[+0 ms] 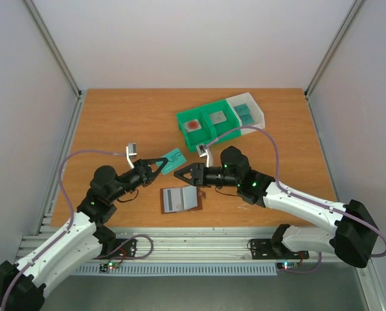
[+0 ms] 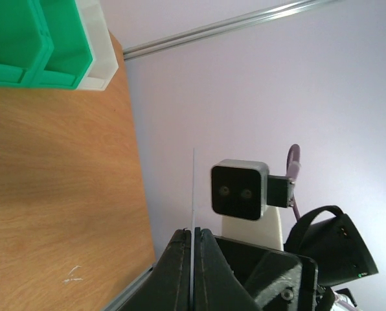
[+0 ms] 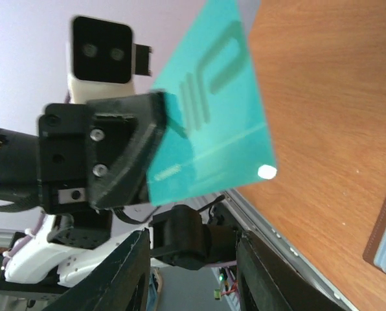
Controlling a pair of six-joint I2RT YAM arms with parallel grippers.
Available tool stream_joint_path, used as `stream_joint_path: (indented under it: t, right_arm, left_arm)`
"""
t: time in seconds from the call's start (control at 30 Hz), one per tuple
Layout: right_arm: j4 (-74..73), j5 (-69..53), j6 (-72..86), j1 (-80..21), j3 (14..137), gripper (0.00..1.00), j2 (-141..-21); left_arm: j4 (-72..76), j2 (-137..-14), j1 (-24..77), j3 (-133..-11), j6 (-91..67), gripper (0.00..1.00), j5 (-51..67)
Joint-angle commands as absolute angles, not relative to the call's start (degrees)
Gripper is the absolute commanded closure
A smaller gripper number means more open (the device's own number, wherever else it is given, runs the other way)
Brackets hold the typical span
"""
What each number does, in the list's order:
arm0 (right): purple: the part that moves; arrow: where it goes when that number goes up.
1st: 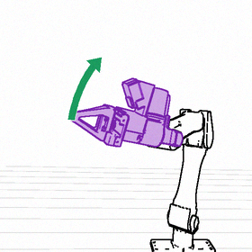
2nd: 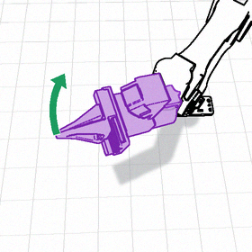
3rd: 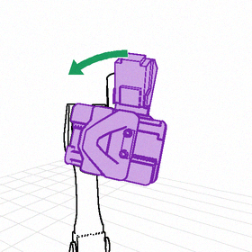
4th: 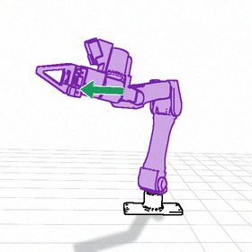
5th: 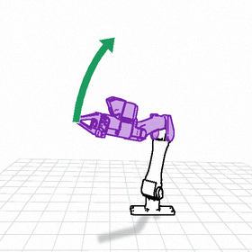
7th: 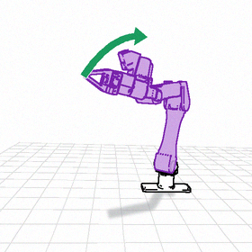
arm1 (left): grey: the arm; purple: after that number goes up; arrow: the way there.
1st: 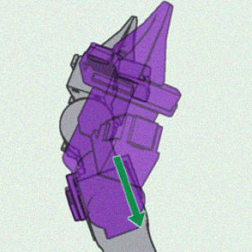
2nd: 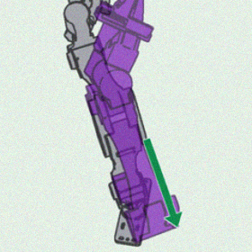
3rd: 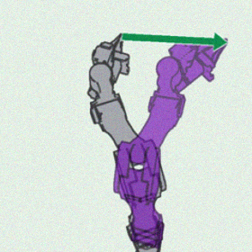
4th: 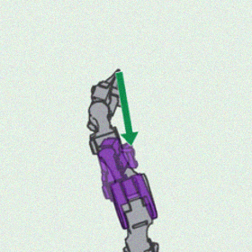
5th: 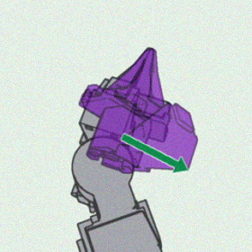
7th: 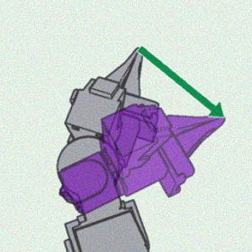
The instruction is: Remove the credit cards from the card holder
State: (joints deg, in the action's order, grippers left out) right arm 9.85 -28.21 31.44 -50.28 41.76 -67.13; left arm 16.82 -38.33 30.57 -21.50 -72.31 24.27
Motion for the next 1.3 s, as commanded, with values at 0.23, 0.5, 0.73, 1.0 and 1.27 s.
stream_joint_path:
  t: [0.23, 0.5, 0.73, 1.0, 1.27]
  right_arm:
    - [9.6, -19.9, 34.3, -52.8, 47.3, 0.66, -69.5]
    - [9.2, -17.0, 35.3, -52.8, 47.6, 0.85, -69.4]
    - [11.5, -17.2, 36.7, -52.8, 46.3, 0.99, -70.0]
    - [14.3, -16.5, 38.0, -52.8, 46.3, 0.93, -70.3]
    - [17.6, -16.5, 38.9, -52.8, 44.6, 0.99, -70.3]
  left_arm:
    - [27.1, -37.3, 30.6, -18.1, -75.9, 1.00, 23.4]
    - [29.3, -36.9, 30.6, -16.1, -77.5, 1.00, 22.9]
    - [30.7, -37.6, 30.6, -15.7, -78.0, 1.00, 23.4]
    - [33.2, -38.3, 30.6, -15.3, -79.4, 1.00, 24.0]
    - [34.5, -39.0, 30.6, -14.2, -80.1, 0.95, 24.0]
